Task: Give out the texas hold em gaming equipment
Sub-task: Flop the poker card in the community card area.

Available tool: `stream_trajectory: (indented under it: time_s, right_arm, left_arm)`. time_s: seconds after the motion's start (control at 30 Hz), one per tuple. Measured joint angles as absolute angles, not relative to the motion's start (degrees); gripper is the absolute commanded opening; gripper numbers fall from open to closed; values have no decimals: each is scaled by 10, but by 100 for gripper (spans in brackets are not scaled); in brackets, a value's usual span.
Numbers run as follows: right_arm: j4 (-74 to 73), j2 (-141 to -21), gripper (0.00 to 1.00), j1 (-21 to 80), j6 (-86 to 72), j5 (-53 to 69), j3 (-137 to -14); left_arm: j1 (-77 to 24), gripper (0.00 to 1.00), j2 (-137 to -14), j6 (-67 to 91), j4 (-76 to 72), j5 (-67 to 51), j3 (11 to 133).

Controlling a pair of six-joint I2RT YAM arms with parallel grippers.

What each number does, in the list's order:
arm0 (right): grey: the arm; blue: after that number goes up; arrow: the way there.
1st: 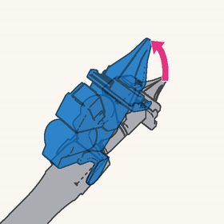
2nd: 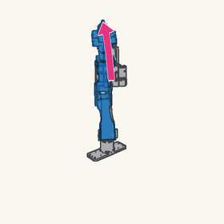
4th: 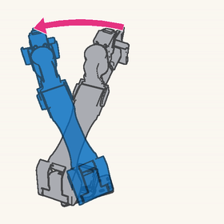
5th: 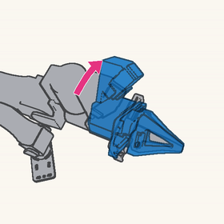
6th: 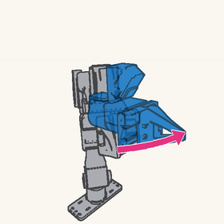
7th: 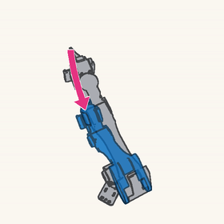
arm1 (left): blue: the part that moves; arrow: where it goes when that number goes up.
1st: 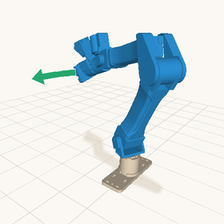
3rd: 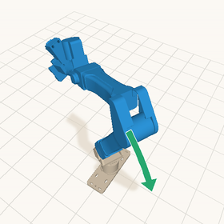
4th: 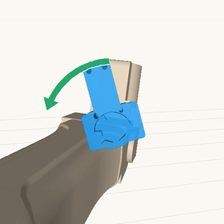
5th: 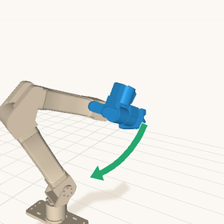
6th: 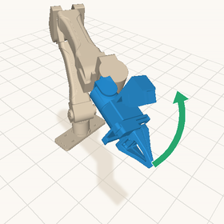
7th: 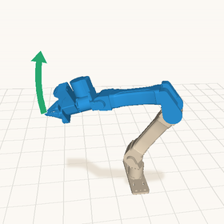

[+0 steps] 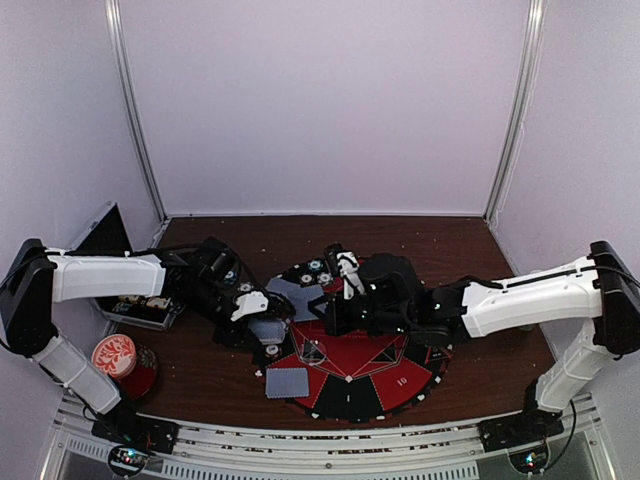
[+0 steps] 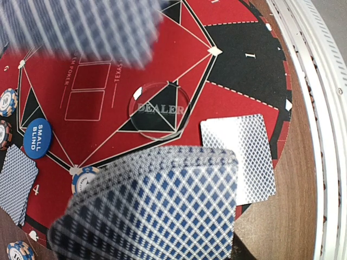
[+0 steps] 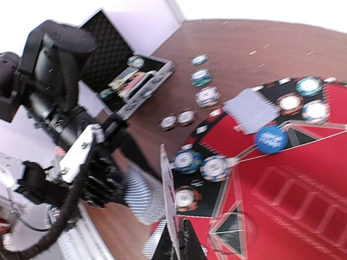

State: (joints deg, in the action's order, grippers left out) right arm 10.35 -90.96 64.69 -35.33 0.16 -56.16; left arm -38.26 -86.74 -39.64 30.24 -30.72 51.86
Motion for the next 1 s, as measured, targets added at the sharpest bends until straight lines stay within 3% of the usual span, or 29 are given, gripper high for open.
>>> stream_trajectory:
  time_s: [0.4, 0.7, 1.0]
  right_arm:
    - [-73, -904, 0, 646, -137, -269, -608]
    - [-53, -999, 0, 645, 66, -374, -613]
    - [33, -1059, 0, 636, 213, -393, -613]
  left_arm:
    - [-383, 39, -867, -396, 303, -307, 519]
    - [-383, 39, -867, -396, 304, -308, 519]
    - [-383, 39, -867, -397, 305, -308, 519]
